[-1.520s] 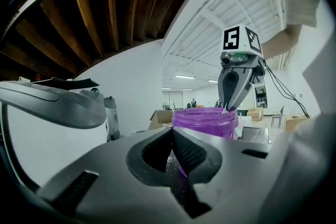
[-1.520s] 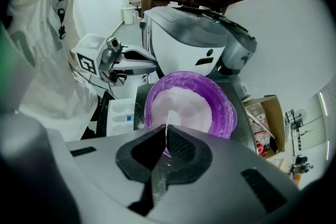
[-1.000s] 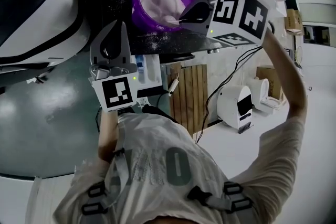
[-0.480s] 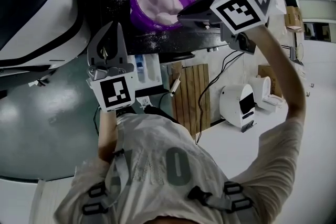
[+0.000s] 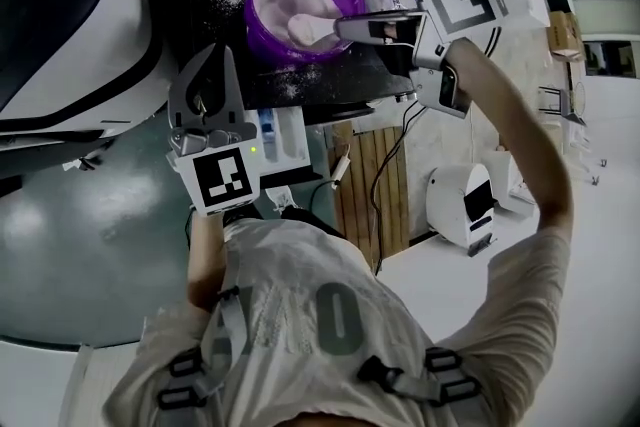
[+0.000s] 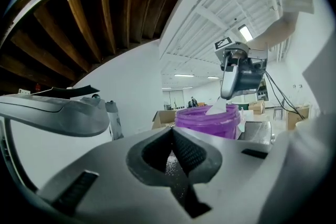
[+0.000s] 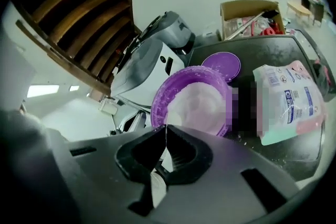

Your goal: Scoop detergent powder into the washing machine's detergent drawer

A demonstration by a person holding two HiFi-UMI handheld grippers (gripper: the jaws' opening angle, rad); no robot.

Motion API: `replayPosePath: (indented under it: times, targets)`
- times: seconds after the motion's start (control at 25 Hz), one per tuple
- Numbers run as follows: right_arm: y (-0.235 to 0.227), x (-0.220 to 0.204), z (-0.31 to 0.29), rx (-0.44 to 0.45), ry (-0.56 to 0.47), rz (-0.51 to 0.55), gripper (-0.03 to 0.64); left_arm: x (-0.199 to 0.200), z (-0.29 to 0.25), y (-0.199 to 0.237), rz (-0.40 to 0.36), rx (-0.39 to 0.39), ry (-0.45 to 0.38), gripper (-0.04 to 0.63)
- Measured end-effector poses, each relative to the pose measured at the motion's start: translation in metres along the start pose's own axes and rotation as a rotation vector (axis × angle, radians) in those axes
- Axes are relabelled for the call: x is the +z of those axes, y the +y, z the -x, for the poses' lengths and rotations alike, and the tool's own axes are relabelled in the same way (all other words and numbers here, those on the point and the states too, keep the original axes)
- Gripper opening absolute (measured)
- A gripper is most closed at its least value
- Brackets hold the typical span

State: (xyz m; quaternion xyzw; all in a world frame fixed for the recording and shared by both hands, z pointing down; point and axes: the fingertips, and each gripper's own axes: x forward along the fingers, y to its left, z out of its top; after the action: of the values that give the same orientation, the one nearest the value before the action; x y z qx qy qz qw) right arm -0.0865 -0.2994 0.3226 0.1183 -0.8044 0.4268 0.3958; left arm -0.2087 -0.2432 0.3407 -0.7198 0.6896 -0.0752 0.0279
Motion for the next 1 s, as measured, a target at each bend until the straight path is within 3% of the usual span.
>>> replayPosePath:
  times: [0.08,0.24,0.48,1.0]
  targets:
    - [-0.004,0.007,0.005,0.006,-0.058,-0.049,0.011,0.005,0.000,0.001,-0.013,0.003,-0.007,0.020]
    - [-0.001,0.016,0.012,0.100,-0.166,-0.173,0.011,0.015,0.000,0.001,-0.048,0.001,-0.017,0.020]
    - [0.004,0.024,0.020,0.236,-0.297,-0.271,0.011,0.032,0.000,-0.006,-0.092,-0.011,-0.041,0.021]
    - [0.020,0.027,0.053,0.599,-0.705,-0.559,0.011,0.087,0.009,-0.006,-0.103,0.024,-0.119,0.021]
